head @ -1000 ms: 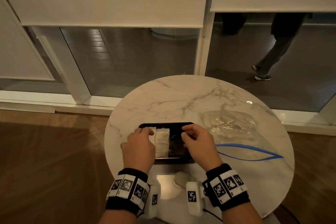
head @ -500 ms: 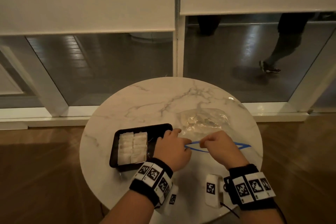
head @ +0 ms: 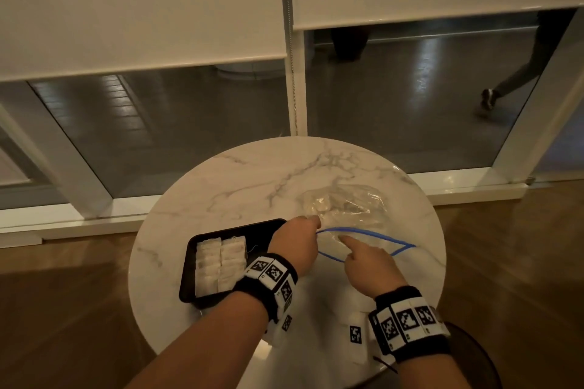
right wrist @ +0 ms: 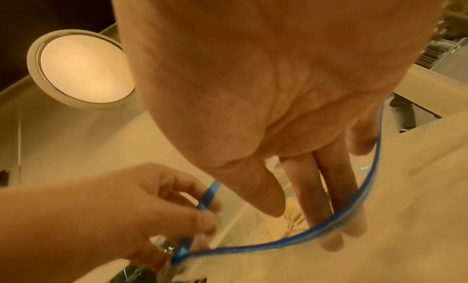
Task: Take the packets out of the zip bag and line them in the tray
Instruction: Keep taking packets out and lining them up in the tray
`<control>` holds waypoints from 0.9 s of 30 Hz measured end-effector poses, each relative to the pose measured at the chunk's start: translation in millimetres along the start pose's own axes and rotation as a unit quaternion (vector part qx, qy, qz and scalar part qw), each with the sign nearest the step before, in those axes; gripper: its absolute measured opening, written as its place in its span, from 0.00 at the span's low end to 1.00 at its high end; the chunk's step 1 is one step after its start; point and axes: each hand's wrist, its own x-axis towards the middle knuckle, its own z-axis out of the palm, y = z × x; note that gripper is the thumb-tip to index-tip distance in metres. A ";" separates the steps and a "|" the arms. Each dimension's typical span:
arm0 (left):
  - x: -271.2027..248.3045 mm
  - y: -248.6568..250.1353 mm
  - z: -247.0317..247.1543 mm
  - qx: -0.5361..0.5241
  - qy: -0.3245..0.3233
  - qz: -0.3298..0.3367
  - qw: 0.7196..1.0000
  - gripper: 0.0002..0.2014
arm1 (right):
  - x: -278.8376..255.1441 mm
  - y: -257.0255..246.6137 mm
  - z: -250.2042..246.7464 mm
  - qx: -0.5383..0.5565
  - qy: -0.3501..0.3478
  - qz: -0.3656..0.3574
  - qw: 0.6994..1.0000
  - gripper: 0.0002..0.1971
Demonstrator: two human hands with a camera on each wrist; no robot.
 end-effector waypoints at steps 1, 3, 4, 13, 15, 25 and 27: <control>1.3 0.6 -0.9 -0.005 0.016 0.003 1.000 0.12 | 0.6 0.3 2.9 -0.017 -0.003 0.003 1.000 0.29; 3.2 3.4 -2.1 -0.017 0.053 0.009 0.998 0.11 | 2.3 1.3 10.5 -0.034 -0.023 0.012 0.999 0.28; 3.0 4.9 -2.5 -0.022 0.072 0.013 0.997 0.09 | 3.4 1.3 14.6 -0.041 -0.039 0.018 0.998 0.27; -8.8 0.6 12.8 0.040 0.151 0.149 0.976 0.17 | 12.5 5.8 24.6 0.025 -0.067 0.088 0.993 0.23; -10.3 -2.3 20.4 0.080 0.139 0.158 0.974 0.25 | 15.4 9.3 26.0 0.075 -0.063 0.111 0.989 0.23; -26.2 3.8 31.3 0.086 -0.024 0.052 0.995 0.53 | 45.8 8.4 34.5 0.519 0.081 0.223 0.821 0.24; -26.4 2.0 30.9 0.072 -0.025 0.066 0.995 0.53 | 53.3 7.9 37.3 0.557 0.089 0.243 0.789 0.22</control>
